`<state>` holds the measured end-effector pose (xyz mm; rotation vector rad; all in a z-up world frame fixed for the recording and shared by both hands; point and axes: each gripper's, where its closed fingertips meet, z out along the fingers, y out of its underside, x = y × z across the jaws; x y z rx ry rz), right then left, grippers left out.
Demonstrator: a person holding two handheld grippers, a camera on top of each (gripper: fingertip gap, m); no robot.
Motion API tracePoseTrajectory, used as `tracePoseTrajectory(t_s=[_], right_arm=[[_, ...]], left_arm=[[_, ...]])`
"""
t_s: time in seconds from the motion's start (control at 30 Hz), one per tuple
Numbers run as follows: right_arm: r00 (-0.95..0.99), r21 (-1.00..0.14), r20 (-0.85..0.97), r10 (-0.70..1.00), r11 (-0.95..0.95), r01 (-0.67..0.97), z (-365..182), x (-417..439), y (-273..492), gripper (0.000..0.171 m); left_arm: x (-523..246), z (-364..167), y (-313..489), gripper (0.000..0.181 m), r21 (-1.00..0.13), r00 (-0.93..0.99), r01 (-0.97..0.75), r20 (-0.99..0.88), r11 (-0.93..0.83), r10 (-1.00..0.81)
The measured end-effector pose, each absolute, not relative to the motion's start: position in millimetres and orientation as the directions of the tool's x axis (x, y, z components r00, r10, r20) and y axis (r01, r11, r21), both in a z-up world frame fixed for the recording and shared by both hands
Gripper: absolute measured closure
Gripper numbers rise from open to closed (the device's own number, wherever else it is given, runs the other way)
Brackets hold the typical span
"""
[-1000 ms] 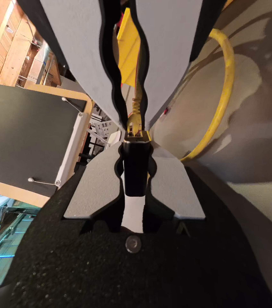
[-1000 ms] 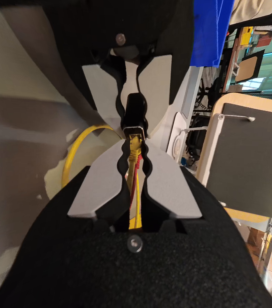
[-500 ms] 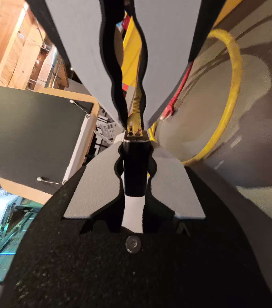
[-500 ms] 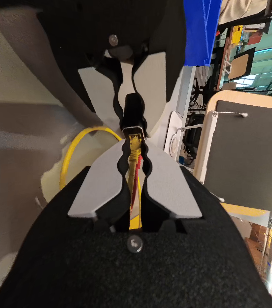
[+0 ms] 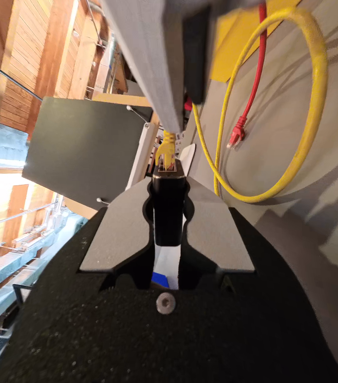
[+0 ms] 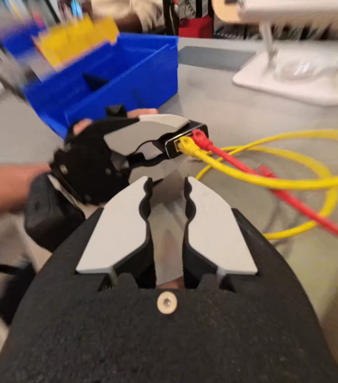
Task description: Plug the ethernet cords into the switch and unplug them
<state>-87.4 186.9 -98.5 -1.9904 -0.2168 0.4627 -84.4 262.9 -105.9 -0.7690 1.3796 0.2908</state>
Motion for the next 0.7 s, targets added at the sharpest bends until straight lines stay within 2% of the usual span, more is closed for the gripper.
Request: tracePoseTrajectory(t_s=[0.07, 0.13, 0.2, 0.27, 0.43, 0.7], right_arm=[[0.778, -0.757, -0.571, 0.260, -0.533, -0.378, -108, -88, 192, 0.136], [0.549, -0.559, -0.809, 0.212, -0.568, -0.604, -106, -90, 200, 0.130], [0.308, -0.367, -0.930, 0.201, -0.563, -0.741, -97, -88, 207, 0.131], [0.211, -0.281, -0.959, 0.189, -0.541, -0.792, -95, -83, 212, 0.135], [0.229, -0.273, -0.962, 0.150, -0.554, -0.787, -106, -85, 213, 0.149], [0.237, -0.281, -0.960, 0.152, -0.545, -0.790, -109, -83, 213, 0.155]], left_arm=[[-84, -104, 259, 0.157, -0.297, 0.206, -0.601, -0.955, 0.742, -0.215], [-83, -102, 254, 0.157, -0.262, 0.202, -0.592, -0.964, 0.762, -0.174], [-81, -103, 249, 0.157, -0.227, 0.188, -0.592, -0.972, 0.774, -0.141], [-80, -106, 246, 0.157, -0.194, 0.170, -0.592, -0.979, 0.782, -0.114], [-76, -110, 242, 0.157, -0.159, 0.149, -0.592, -0.985, 0.790, -0.087], [-75, -112, 243, 0.157, -0.146, 0.139, -0.594, -0.987, 0.791, -0.078]])
